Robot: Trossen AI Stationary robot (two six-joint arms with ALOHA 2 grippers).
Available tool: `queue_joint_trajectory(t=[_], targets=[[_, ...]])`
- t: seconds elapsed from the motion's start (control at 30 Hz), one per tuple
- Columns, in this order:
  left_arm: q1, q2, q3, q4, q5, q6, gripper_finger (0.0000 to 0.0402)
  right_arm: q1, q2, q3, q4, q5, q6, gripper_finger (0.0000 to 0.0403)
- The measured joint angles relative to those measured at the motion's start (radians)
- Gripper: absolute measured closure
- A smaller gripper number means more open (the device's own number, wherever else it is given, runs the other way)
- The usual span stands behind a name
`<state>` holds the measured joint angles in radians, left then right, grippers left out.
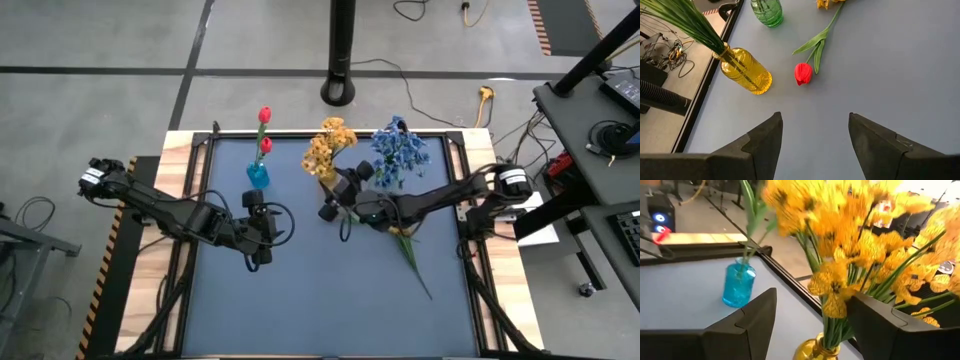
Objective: Sort flowers into vase by color
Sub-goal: Put the yellow flowers into the yellow vase
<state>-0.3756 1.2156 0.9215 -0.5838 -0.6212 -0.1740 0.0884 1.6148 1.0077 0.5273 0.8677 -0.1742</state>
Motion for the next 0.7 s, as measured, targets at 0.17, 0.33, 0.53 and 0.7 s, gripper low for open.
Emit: queue_joint_trajectory(t=[0.17,0.33,0.53,0.7], targets=[[0.000,0.000,0.000,0.000,0.000,0.000,0.0191,0.050,-0.040,0.000,-0.006,0.000,0.018,0.0177],[0.000,0.000,0.000,0.000,0.000,0.000,0.0191,0.115,-0.071,0.000,-0.010,-0.001,0.041,0.0177],[0.000,0.000,0.000,0.006,0.000,0.000,0.0191,0.207,-0.091,0.001,-0.119,-0.012,0.165,0.0177],[0.000,0.000,0.000,0.012,0.000,0.000,0.0191,0.253,-0.097,0.003,-0.307,-0.068,0.376,0.0177]])
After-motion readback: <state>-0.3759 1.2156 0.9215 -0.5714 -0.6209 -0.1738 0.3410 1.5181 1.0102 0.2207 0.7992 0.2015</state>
